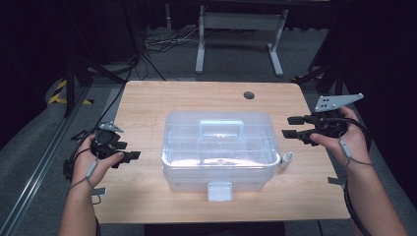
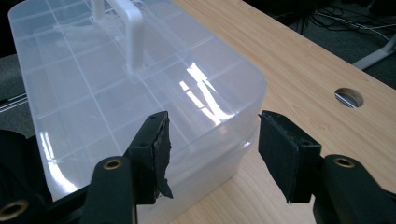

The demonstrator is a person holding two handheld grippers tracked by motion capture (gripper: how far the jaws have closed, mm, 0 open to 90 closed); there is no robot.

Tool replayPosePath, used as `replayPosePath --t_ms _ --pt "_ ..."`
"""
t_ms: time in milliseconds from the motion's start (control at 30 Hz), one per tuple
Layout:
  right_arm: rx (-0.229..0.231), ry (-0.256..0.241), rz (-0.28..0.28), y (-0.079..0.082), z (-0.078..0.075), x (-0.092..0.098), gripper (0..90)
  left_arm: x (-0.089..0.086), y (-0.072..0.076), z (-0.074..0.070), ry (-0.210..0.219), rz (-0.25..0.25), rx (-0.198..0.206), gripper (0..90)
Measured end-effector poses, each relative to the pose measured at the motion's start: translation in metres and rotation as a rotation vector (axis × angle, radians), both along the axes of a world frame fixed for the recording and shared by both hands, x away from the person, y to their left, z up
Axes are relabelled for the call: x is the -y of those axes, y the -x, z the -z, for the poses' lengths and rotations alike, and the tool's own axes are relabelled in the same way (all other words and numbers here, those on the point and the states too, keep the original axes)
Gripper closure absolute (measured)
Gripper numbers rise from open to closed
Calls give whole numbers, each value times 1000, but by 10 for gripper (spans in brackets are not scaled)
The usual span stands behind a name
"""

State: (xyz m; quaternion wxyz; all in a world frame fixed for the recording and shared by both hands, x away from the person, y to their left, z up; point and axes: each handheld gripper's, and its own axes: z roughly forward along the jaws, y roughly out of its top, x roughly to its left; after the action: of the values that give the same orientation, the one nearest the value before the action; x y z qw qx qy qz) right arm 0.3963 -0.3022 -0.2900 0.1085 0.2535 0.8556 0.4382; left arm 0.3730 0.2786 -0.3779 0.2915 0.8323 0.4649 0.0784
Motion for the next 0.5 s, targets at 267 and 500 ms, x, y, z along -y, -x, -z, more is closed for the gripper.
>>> replayPosePath --t_ms 267,500 --pt "-7 18 -38 0 -7 -20 446 0 1 -1 -1 7 3 332" --pt "-15 46 -73 -2 -10 -42 436 0 0 0 -8 18 11 325"
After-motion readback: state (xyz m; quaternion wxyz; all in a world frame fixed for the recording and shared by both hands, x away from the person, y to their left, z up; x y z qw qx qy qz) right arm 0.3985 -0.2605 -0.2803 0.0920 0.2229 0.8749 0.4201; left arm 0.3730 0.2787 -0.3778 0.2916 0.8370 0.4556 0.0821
